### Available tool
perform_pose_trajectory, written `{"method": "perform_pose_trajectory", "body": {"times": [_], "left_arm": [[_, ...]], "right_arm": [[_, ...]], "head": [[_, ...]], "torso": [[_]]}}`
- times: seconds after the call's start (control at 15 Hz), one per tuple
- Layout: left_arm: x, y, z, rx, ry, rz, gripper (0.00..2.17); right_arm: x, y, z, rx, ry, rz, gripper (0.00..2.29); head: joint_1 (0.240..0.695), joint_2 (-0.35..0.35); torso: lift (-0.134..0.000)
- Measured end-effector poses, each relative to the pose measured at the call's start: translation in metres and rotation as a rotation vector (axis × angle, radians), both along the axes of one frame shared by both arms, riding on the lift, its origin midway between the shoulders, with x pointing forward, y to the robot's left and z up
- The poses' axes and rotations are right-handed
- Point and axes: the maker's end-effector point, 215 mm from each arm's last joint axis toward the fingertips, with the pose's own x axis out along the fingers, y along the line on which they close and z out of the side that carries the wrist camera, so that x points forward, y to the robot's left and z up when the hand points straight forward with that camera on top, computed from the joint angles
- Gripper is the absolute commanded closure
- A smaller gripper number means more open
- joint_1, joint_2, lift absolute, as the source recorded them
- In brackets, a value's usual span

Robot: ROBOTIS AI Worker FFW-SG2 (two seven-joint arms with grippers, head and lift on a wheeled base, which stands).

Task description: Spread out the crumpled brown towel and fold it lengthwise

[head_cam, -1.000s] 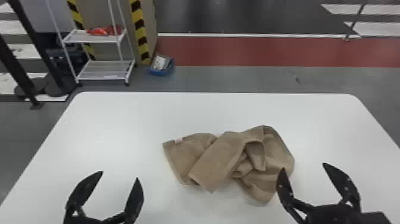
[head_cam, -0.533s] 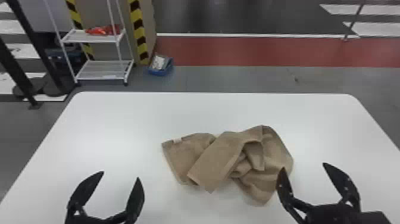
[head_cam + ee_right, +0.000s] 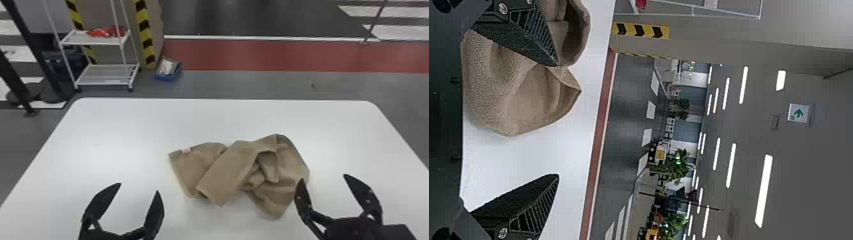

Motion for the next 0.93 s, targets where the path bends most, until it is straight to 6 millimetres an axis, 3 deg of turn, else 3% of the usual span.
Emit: {"method": "perform_pose_trajectory", "body": {"times": [0.4, 0.6, 0.93], "left_arm": [[0.011, -0.103, -0.014, 0.022, 0.068, -0.171, 0.14], [0.012, -0.138, -0.017, 0.033, 0.090, -0.231, 0.14], [-0.001, -0.200, -0.023, 0.057, 0.112, -0.342, 0.14]], "right_arm": [[-0.009, -0.084, -0.013, -0.022, 0.024, -0.134, 0.09], [-0.014, -0.105, -0.014, -0.023, 0.027, -0.166, 0.09], [-0.015, -0.108, -0.013, -0.024, 0.027, -0.171, 0.09]], "head": [[0.695, -0.340], [0.695, -0.350], [0.695, -0.350]], "torso": [[-0.124], [-0.124], [-0.124]]}}
